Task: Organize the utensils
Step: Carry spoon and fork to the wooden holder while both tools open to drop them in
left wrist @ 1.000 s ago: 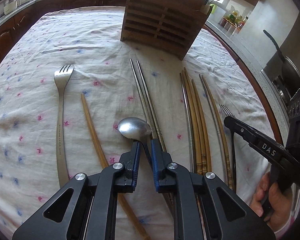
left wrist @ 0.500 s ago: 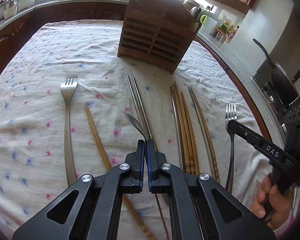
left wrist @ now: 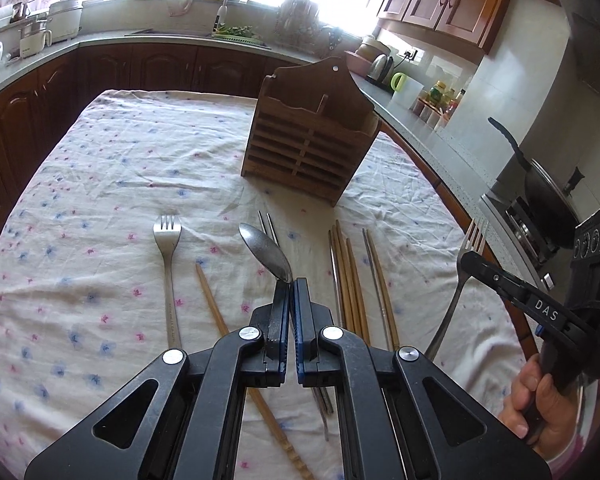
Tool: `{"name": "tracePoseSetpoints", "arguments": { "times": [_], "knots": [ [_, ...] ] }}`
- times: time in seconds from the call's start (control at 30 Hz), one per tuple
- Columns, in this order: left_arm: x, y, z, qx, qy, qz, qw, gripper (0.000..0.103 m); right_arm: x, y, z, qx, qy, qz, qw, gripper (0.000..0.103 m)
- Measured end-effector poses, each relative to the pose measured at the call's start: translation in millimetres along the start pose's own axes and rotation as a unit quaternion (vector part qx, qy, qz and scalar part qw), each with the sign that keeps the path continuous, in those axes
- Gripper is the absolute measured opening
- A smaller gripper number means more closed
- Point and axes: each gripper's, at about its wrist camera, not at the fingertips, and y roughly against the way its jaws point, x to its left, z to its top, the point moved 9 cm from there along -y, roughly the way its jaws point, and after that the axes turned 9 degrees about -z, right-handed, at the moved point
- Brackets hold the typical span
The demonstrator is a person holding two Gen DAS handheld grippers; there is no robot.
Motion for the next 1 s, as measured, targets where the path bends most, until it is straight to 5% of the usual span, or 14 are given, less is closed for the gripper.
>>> {"name": "tracePoseSetpoints", "arguments": {
  "times": [0.63,1.0],
  "knots": [
    [5.9,26.2,54.8,-0.071,-0.008,-0.002,0.9975,0.002,21.1,11.2,56.6,-0.064,0.008,0.017,0.998,0.003],
    [6.6,30.0,145.9,-0.146,-0.044,0.022,0.9881,0.002,30.8,-0.3,133.1,-0.136,0.010,0.007,0.991,0.002]
  ]
}}
